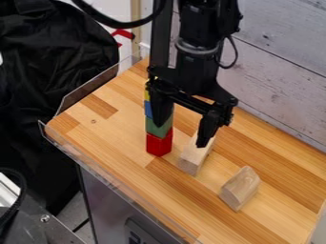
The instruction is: Put the yellow cube on top of one block
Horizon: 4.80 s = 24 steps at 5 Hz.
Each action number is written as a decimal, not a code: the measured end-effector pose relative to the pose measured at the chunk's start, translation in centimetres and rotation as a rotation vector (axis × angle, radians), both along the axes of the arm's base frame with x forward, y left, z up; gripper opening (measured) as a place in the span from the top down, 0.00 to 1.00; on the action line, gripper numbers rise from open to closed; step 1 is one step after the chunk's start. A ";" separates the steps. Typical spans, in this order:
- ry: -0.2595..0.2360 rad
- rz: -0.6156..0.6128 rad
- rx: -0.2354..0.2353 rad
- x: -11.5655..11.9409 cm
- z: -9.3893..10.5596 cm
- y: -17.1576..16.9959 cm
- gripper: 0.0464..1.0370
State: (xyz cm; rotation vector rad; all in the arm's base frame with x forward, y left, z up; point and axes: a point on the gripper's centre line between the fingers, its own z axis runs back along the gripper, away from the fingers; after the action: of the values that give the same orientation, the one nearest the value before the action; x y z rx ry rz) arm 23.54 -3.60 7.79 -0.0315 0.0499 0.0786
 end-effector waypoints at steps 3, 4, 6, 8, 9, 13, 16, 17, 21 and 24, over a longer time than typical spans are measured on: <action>-0.006 0.043 0.021 0.7 2.1 1.1 0.04; -0.026 0.071 0.035 1.5 3.0 1.6 0.04; -0.043 0.149 0.065 2.9 4.3 4.3 0.04; -0.021 0.228 0.041 2.5 4.6 7.6 0.04; -0.014 0.218 0.038 2.2 4.5 8.1 0.04; -0.003 0.168 0.014 2.4 2.9 7.3 0.04; 0.017 0.150 0.016 2.6 1.9 6.8 0.04; 0.028 0.127 0.016 2.3 1.5 6.0 0.04; 0.019 0.136 0.008 2.4 1.3 5.5 0.07; 0.011 0.151 -0.013 2.3 1.0 5.9 0.52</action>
State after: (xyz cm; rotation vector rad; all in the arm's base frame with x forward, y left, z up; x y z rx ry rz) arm 25.87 2.27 8.79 -0.0479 0.0593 0.2296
